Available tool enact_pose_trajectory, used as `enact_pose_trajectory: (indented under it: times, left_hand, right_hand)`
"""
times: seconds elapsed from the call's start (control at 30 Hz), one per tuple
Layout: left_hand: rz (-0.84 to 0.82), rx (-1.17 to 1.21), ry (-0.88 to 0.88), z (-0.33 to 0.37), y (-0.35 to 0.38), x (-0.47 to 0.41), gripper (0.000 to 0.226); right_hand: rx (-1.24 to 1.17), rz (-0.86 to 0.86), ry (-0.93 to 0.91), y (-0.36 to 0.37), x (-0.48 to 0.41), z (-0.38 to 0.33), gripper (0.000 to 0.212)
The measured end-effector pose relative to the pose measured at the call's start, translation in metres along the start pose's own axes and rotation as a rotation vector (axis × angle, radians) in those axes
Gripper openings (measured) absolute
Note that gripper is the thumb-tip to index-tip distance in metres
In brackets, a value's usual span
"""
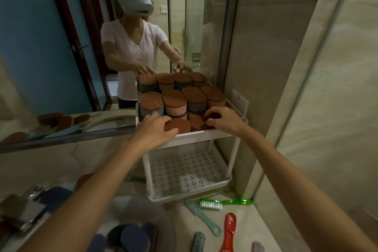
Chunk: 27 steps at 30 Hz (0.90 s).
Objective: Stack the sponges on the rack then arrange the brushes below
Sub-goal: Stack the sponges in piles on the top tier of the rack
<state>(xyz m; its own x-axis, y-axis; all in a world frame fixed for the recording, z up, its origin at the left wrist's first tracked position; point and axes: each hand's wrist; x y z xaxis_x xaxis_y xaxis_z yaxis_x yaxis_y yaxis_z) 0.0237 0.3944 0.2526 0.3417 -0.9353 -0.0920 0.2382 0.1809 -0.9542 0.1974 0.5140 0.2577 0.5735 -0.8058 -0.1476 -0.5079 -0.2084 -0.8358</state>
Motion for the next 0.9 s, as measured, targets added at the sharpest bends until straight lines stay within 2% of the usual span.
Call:
enact_pose_trajectory:
  times: [0.1,0.27,0.47,0.6,0.73,0.9]
  left_hand:
    - [0.033,0.031,-0.026,-0.002,0.001,0.0,0.054]
    - [0.039,0.064,-0.02,0.0,0.006,0.001,0.054]
    - [0.058,0.118,-0.029,0.004,0.007,0.002,0.054]
    - [0.259,0.198,-0.059,0.004,0.001,0.015,0.043]
    - [0.463,0.265,-0.138,-0.011,-0.012,0.051,0.029]
    - [0.485,0.425,-0.452,-0.07,-0.001,0.121,0.025]
  right_hand:
    - [0.055,0.002,-0.011,0.005,-0.002,-0.001,0.028]
    - [0.083,0.099,0.023,0.013,0.0,-0.001,0.028]
    - [0.05,0.307,0.011,0.026,0.01,-0.008,0.024]
    - [-0.022,0.452,-0.173,0.036,0.023,-0.03,0.023]
    - [-0.219,0.399,-0.352,0.062,0.046,-0.074,0.024]
    - [-0.442,0.178,-0.496,0.132,0.078,-0.132,0.038]
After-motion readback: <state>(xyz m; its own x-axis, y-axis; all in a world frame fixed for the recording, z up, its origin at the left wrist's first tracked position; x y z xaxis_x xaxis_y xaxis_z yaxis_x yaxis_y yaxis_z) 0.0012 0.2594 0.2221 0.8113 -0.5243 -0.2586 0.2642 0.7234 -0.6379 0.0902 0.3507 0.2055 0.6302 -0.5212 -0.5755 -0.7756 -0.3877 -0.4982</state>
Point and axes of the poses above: each hand's wrist, its own x-axis away from the middle knuckle, its own y-axis out of the palm, z = x × y, and after that the axes turned 2 degrees about z, right-handed
